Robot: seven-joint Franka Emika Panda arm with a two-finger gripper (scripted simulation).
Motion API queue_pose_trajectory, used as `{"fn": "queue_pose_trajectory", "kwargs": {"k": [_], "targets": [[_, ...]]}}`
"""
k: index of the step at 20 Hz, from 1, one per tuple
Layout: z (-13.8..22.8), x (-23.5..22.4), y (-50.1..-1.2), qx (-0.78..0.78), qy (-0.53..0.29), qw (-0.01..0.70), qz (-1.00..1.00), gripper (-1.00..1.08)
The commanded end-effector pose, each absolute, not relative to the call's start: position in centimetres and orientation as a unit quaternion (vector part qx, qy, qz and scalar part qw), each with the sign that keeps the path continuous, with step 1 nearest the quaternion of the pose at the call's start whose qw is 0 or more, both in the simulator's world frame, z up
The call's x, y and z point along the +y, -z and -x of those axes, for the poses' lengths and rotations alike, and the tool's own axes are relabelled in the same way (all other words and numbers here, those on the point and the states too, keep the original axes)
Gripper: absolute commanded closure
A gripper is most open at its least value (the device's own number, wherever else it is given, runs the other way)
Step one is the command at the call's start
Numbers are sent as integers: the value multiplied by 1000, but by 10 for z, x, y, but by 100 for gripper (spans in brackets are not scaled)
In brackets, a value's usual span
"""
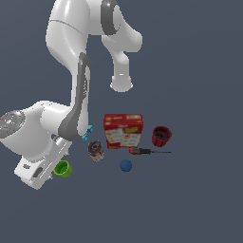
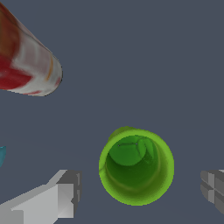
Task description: Pick up a designated object from a clutter of objects.
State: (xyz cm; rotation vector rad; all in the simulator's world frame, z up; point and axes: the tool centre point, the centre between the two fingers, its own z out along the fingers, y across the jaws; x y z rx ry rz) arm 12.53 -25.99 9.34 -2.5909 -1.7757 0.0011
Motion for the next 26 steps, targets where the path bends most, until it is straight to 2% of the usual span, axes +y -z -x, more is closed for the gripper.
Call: {"fn": "queue_pose_trajectory", "kwargs": {"k": [1,6,15,21,22,26], "targets": [[-126,-261,-93,-568,0,0,823,-92],[-125,-260,-86,-567,0,0,824,-92],[-124,-261,-44,-568,0,0,823,-92],[-126,-261,-43,-568,0,0,823,-92],[-126,-261,-43,-568,0,0,823,108],[-126,-261,-43,-568,0,0,823,108]]}}
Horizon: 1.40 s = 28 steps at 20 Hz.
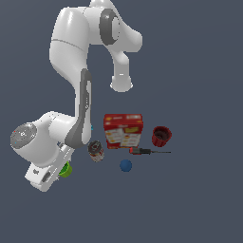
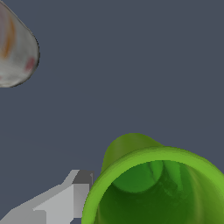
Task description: Pick up a designated object from a clutter of objects.
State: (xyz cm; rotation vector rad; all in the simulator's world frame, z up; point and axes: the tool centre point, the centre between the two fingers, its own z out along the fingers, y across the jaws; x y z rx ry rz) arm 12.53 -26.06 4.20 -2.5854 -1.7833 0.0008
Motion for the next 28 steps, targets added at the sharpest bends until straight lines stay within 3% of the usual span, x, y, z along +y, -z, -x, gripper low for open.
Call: {"fn": "queue_pose_trajectory", "kwargs": {"k": [1,16,28], "targets": [[-126,-261,-43,-568,0,0,823,108],[-120,-248,-55,-568,0,0,823,108],[-95,-193,-115,-568,0,0,823,108]]}}
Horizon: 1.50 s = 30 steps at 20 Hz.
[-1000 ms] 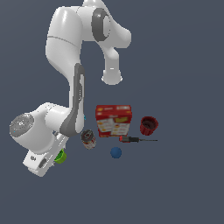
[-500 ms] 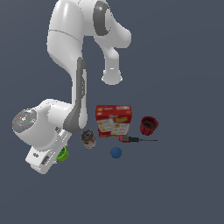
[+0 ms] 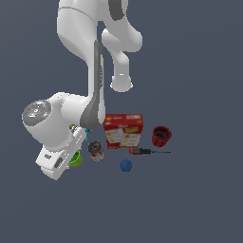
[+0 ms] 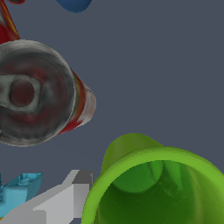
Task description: Pick up a designated object from a clutter of objects.
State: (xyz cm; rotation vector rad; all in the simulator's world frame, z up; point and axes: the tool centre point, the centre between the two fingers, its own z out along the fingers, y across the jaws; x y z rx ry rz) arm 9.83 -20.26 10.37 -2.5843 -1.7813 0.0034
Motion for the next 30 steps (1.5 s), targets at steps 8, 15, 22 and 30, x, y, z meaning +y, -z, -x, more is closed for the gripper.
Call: {"fn": "queue_pose_trajectory", "kwargs": {"k": [8,15,22,30], "targets": [[-70,-137,-176,-568,-1,0,823,108],[-46,-82,-236,-568,-1,-1,823,108],[-21,-25,-300,-568,-1,-1,823,108],[5,40,-372,-568,-2,-1,823,108]]}}
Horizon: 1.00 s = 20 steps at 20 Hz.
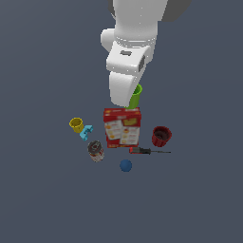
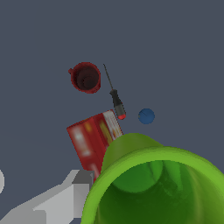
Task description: Pick up a designated object from a clutter of objects.
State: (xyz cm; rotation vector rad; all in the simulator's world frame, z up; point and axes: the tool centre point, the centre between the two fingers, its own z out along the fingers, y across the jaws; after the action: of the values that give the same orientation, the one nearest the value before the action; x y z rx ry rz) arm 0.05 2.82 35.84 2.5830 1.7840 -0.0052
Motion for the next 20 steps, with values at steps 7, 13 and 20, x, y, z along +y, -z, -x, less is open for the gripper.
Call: {"fn": "queue_pose_trajectory", "kwargs": {"k": [7,13,20], "targets": [[21,85,-423,568,1,1,-823,108],[27,107,-447,568,0,0,-823,108],[27,111,-452,568,0,0,-823,108]]}}
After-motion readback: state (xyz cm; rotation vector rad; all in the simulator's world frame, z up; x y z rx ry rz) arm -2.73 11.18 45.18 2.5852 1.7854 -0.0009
